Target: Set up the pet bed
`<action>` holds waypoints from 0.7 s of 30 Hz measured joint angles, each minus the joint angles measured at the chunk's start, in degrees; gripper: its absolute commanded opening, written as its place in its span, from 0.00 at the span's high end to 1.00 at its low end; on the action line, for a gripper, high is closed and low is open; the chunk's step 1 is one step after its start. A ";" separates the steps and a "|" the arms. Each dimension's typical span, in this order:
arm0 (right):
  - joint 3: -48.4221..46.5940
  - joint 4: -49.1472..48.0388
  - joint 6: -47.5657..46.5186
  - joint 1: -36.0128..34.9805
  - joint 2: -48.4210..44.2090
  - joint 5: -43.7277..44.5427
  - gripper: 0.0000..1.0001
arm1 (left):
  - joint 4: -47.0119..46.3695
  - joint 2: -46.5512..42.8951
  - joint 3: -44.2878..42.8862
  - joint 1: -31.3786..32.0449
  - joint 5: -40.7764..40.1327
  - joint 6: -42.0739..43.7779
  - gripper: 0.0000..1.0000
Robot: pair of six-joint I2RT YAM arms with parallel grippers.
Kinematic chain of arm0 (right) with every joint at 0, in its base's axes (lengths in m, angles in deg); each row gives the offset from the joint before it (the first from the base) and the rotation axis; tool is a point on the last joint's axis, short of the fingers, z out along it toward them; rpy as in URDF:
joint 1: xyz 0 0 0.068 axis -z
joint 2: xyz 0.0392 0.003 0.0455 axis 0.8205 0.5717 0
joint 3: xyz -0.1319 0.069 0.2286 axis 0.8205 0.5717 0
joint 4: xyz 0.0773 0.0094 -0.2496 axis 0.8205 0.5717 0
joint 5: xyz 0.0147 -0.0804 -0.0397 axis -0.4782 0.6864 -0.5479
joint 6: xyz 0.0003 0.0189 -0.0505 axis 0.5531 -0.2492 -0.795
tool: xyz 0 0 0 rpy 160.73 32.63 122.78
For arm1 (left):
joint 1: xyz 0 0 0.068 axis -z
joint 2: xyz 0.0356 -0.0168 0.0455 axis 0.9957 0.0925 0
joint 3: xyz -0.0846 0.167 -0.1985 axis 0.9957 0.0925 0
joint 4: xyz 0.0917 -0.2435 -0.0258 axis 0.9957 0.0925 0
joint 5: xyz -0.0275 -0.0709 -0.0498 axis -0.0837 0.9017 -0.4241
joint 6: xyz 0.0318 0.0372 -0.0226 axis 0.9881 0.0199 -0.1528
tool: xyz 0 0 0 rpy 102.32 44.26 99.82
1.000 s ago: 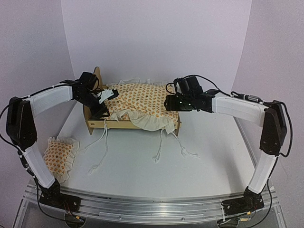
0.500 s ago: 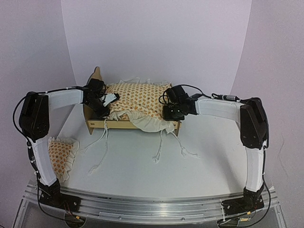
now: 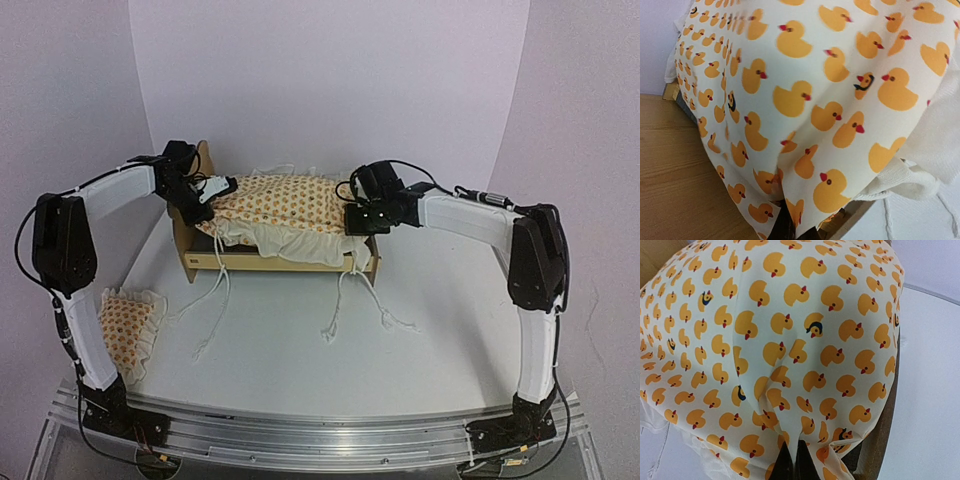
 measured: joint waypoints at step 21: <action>-1.49 1.82 -2.45 0.62 1.95 -4.86 1.00 | 3.01 -8.74 10.74 2.68 -1.25 12.11 0.53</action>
